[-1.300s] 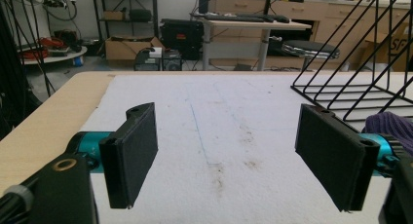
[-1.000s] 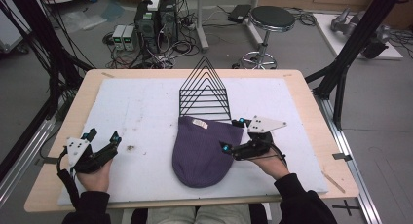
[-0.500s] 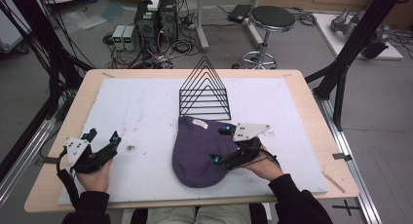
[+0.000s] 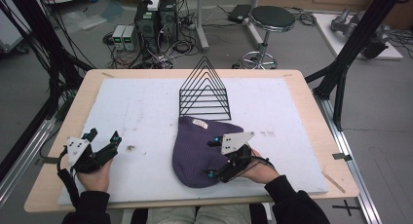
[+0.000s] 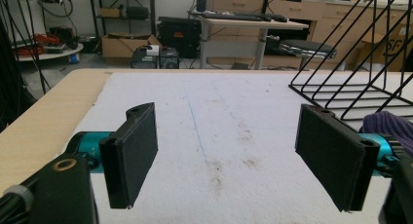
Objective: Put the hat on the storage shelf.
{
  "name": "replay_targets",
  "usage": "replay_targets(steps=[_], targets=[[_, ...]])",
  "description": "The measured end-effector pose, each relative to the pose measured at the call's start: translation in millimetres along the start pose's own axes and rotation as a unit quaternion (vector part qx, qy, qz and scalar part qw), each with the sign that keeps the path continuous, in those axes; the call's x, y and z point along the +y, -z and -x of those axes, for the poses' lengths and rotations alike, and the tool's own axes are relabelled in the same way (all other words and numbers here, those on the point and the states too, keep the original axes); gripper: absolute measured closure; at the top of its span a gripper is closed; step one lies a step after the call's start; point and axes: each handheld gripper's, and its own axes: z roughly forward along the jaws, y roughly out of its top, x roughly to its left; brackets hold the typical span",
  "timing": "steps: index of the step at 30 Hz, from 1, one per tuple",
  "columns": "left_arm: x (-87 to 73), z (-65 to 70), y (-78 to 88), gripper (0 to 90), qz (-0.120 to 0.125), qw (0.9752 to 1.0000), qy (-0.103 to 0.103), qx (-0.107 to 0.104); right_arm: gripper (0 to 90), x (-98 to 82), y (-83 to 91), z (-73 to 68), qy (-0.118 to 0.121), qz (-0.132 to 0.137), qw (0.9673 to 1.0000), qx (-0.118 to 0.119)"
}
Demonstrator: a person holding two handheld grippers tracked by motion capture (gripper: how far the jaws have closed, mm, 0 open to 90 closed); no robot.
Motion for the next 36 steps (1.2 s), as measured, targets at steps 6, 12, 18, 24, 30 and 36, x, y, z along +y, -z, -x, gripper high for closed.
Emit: replay_targets(steps=[6,12,18,24,30,36], targets=[[-0.1,0.0,-0.3,23.7,0.002,1.0,0.003,0.0,12.0,0.7,-11.2,-7.9,0.02,-0.024,0.999,0.032],[-0.3,0.0,-0.8,23.7,0.002,1.0,0.003,-0.001,12.0,-0.6,-21.8,-14.6,0.042,-0.052,0.9963,0.054],[-0.4,-0.3,-1.0,23.7,0.001,1.0,0.005,-0.002,12.1,-3.1,-28.3,-20.5,0.078,-0.075,0.9915,0.073],[-0.3,0.0,-1.1,23.7,0.001,1.0,0.006,-0.002,12.2,-6.0,-29.2,-20.0,0.094,-0.088,0.9891,0.072],[-0.2,-0.4,-1.3,23.3,0.0,1.0,0.005,0.002,12.2,-10.3,-32.4,-18.1,0.104,-0.1,0.9864,0.079],[-0.3,-0.3,-1.5,23.3,0.0,1.0,0.006,0.002,15.2,-15.6,-39.1,-15.5,0.115,-0.12,0.9833,0.074]])
